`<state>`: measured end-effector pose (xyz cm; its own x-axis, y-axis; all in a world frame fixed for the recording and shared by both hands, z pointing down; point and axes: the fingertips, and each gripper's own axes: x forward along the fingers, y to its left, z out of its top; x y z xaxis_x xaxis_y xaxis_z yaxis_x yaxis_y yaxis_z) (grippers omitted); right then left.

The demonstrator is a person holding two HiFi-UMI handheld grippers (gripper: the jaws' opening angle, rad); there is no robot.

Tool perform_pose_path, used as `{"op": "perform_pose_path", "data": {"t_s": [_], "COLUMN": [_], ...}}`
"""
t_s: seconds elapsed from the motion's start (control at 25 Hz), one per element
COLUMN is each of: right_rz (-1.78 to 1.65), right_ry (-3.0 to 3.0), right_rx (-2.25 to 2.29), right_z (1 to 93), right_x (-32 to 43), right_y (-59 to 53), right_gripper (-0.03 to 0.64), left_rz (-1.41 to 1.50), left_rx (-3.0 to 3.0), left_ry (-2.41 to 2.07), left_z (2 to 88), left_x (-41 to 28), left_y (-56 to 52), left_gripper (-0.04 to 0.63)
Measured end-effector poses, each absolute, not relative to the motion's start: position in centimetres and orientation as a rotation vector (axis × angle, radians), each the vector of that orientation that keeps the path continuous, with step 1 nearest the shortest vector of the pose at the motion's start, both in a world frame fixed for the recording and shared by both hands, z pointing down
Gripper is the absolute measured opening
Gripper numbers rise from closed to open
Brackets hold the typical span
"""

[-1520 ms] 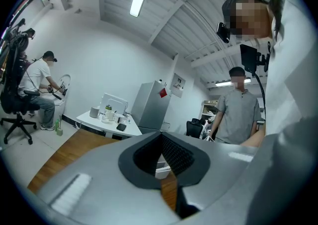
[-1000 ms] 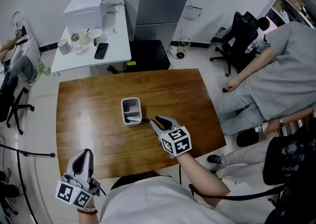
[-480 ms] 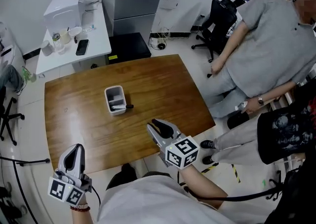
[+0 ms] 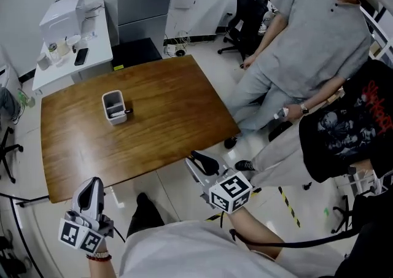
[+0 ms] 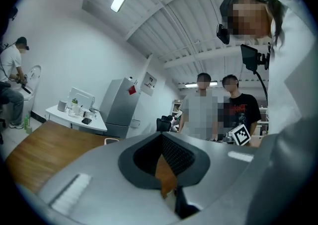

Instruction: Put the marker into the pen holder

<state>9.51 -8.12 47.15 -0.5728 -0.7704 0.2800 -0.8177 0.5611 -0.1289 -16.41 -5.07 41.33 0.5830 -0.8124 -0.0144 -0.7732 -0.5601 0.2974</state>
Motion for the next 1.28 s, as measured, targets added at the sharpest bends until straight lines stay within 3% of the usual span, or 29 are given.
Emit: {"op": "perform_pose_path", "data": {"t_s": [0.28,0.48,0.68,0.96,1.28], "right_rz": [0.394,0.444,0.405,0.325,0.247], "right_ry": [-2.616,-2.652,-2.706,-2.766,-2.841], "right_rx": [1.261,1.226,1.271,1.289,1.183], "right_z": [49.2,49.2,47.2,43.4,40.8], "right_x": [13.2,14.6,15.1,15.4,9.5], "right_y": [2.2,7.7,9.8,12.6,14.4], "right_gripper": [0.074,0.074,0.074,0.069,0.060], "left_rz": [-0.179,-0.091,-0.094,-0.151,-0.072], "left_rx": [2.528,2.455,2.480,2.629,2.693], "left_ry": [-1.346,-1.425,-1.472,-1.302,-1.328], "left_z": [42.5,43.1,41.7,38.5,37.4], "left_x": [-11.3,-11.6,-12.0,-6.7,-8.8], "left_y": [6.2,13.3,14.9,15.6,17.9], "left_gripper": [-0.008,-0.008,-0.008,-0.008,-0.008]}}
